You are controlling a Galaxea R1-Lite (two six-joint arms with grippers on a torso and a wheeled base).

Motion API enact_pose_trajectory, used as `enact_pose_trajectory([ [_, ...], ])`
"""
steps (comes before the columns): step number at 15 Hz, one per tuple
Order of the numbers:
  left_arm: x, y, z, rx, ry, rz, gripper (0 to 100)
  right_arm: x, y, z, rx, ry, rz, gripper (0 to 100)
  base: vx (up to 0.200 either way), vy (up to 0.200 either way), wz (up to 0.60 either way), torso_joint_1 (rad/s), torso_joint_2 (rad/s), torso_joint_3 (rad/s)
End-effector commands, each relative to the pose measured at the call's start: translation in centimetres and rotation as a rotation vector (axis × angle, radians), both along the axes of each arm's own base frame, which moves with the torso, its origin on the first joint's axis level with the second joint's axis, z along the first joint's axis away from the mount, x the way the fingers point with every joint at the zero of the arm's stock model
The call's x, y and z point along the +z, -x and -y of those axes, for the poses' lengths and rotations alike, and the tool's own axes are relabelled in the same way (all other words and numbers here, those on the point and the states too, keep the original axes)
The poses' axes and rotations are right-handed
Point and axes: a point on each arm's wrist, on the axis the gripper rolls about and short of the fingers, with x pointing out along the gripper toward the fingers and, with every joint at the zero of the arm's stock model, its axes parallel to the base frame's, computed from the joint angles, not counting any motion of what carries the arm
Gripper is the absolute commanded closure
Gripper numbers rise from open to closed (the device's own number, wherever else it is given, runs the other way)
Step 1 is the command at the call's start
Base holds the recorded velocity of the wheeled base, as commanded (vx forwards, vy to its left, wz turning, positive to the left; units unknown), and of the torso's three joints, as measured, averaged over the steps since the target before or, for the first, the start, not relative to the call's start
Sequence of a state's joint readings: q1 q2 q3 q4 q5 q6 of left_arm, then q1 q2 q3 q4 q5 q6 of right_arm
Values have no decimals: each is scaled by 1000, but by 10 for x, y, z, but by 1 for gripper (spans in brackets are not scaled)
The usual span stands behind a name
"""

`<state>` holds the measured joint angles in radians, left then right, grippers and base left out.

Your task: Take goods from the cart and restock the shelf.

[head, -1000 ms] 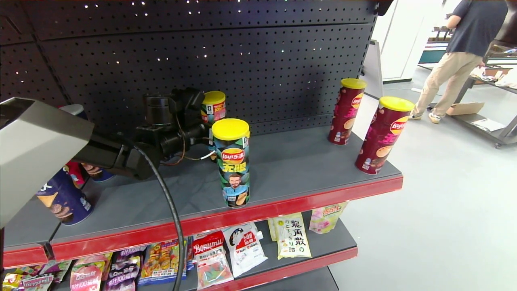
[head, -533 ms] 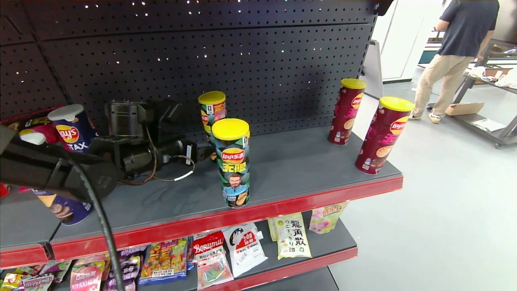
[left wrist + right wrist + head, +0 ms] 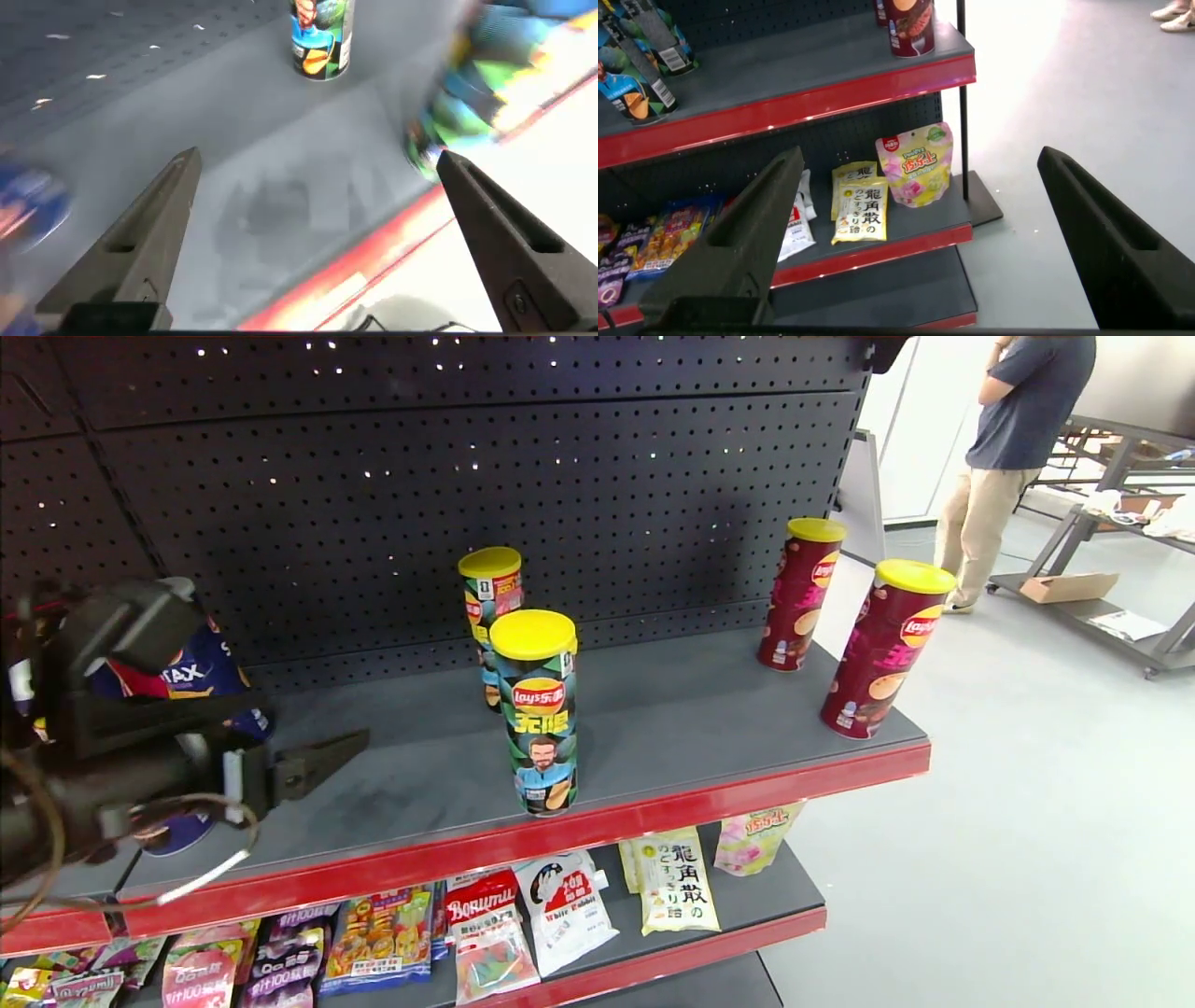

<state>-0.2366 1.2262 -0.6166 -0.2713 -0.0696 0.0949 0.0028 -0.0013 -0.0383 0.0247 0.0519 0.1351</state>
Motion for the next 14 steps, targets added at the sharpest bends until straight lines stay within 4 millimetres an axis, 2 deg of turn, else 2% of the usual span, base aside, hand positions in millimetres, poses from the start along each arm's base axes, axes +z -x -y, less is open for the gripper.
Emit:
enact_pose_trajectory([
  [1, 6, 122, -33, 65, 43, 157, 0, 0, 0, 0, 1, 2, -1, 0, 0, 0, 0, 0, 0, 0],
  [3, -7, 166, -39, -11, 67, 181, 0, 0, 0, 0, 1, 0, -1, 0, 0, 0, 0, 0, 0, 0],
  [6, -37, 200, -45, 11, 63, 162, 0, 0, 0, 0, 1, 0, -1, 0, 0, 0, 0, 0, 0, 0],
  [8, -53, 209, -50, 148, 74, 159, 0, 0, 0, 0, 1, 0, -1, 0, 0, 0, 0, 0, 0, 0],
  [11, -67, 215, -52, 186, 73, 176, 0, -1, 0, 0, 13, 98, 2, 0, 0, 0, 0, 0, 0, 0],
  [14, -75, 214, -52, 188, 69, 164, 0, -1, 0, 0, 17, 117, 3, 0, 0, 0, 600, 1, 2, 2],
])
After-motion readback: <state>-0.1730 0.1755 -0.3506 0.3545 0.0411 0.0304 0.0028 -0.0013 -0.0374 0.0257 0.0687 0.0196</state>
